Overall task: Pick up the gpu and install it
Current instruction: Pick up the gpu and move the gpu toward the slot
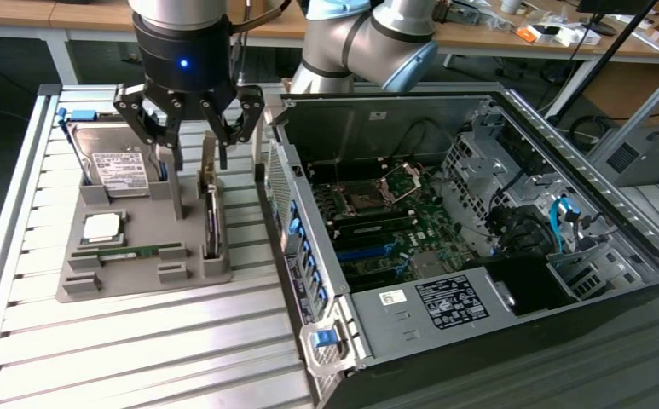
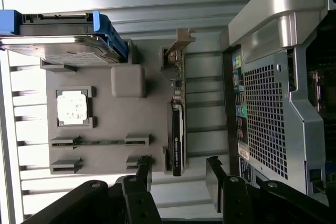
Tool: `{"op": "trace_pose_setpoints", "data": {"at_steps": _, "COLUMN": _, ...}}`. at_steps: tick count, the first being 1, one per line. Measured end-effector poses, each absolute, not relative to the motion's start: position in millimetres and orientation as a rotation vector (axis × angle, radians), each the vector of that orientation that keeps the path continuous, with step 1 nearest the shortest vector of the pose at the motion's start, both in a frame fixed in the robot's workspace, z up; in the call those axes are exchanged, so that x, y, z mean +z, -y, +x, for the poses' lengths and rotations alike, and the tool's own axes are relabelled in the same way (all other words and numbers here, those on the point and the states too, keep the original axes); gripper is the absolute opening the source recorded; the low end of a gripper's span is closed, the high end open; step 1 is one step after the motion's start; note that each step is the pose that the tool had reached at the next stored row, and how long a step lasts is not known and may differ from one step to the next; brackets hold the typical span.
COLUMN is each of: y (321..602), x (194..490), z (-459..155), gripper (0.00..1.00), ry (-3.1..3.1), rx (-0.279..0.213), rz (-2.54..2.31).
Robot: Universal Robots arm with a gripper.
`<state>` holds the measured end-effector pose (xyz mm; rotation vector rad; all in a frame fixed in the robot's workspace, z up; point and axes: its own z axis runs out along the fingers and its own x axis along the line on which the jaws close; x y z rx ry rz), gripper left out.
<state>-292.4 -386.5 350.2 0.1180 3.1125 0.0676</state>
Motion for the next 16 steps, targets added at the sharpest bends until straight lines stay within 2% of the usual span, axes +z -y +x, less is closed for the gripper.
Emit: {"op": "trace_pose_setpoints", "data": {"at_steps": 16, "y": 386.4, "x": 341.3, "z": -292.4, "gripper": 0.54, "ry": -3.113, "rx": 0.068, "rz": 0.118}}
